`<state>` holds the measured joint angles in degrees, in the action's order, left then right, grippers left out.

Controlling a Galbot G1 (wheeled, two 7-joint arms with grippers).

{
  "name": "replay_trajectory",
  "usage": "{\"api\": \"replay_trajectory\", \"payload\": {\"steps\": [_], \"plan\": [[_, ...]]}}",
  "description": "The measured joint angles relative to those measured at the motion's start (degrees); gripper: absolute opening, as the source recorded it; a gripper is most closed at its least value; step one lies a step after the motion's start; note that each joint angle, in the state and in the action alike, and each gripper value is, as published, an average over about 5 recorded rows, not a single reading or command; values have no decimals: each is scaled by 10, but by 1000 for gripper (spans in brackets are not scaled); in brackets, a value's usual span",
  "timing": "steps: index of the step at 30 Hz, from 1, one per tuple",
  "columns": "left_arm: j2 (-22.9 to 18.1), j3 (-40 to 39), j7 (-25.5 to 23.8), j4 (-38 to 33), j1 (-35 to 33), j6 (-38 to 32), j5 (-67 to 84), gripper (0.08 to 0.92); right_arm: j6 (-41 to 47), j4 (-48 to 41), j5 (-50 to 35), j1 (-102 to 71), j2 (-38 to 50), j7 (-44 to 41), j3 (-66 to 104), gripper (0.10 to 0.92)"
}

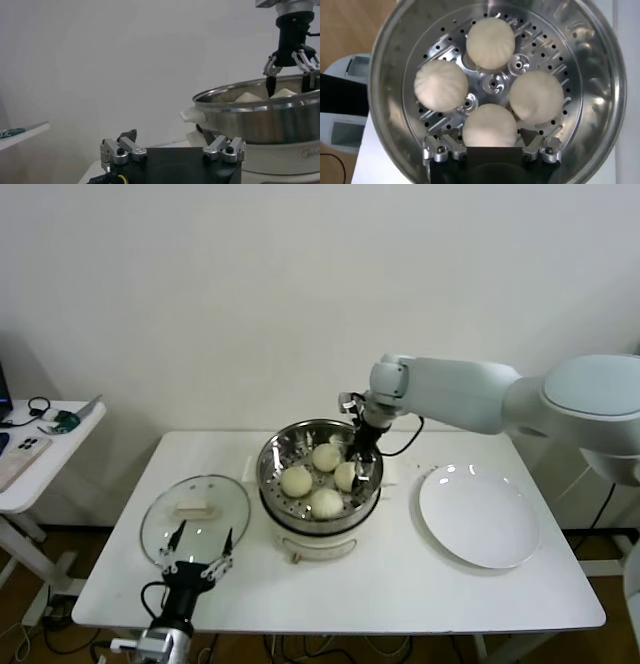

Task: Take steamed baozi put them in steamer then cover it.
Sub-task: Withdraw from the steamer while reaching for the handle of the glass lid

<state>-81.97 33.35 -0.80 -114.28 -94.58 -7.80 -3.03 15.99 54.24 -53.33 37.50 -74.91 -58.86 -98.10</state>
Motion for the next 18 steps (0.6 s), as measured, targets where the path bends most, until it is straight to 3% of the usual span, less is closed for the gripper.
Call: {"api": "replay_trajectory", "payload": {"steps": [9,18], "plan": [[-4,2,8,4,7,-1,-9,823,-18,17,-2,18,41,5,40,823],[-2,7,23,-4,12,4,-39,823,-74,68,21,-11,139,101,141,823]]}}
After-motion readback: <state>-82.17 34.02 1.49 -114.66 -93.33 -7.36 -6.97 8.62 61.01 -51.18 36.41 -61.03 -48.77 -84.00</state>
